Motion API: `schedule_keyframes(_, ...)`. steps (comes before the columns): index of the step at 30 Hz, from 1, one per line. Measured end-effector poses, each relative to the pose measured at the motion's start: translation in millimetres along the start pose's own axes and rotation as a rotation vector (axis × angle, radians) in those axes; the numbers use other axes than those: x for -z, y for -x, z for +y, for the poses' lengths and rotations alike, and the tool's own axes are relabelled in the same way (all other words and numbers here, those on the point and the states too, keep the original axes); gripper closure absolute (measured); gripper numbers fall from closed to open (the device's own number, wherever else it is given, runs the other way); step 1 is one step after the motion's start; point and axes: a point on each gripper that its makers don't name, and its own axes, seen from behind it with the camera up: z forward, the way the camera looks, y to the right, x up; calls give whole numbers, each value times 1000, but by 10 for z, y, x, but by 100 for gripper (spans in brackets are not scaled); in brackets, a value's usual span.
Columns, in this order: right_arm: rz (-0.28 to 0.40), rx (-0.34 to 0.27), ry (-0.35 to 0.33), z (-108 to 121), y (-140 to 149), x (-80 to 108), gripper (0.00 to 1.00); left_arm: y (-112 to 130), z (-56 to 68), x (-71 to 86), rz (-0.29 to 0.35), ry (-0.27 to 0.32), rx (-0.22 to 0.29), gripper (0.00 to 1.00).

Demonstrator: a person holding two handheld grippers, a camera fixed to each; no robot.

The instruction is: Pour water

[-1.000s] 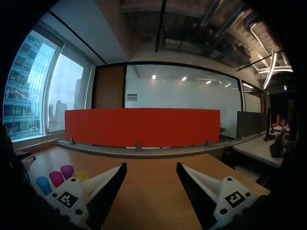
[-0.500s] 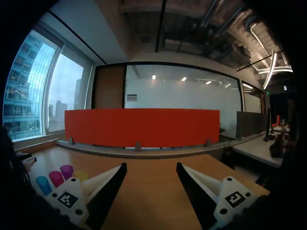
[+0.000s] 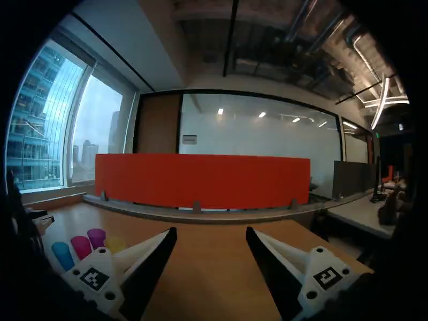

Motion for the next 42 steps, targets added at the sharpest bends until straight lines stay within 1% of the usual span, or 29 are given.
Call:
schedule_keyframes(6,4,3,-25,-39,73,7,0,0,1,4,0,0,0,10)
schedule_keyframes(14,27,4,-53,-82,185,-84,0,-1,-6,-3,0,0,0,10)
schedule_keyframes(18,34,-4,-57,-84,285,-146,0,-3,-2,-2,-1,0,0,10)
schedule_keyframes(23,37,-20,-57,-82,421,-209,0,-3,1,-2,0,0,0,10)
schedule_keyframes(27,54,-32,-41,-62,472,-233,0,1,-3,0,0,0,0,10)
schedule_keyframes(29,66,-32,-30,-49,489,-246,0,3,-4,0,-1,0,0,10)
schedule_keyframes(32,80,-13,-26,-64,535,-242,0,2,-3,-2,0,0,0,10)
schedule_keyframes(36,70,10,-22,-80,637,-242,0,1,-2,-1,0,0,0,10)
schedule_keyframes(42,52,-10,-10,-41,753,-265,0,0,0,-2,0,0,0,10)
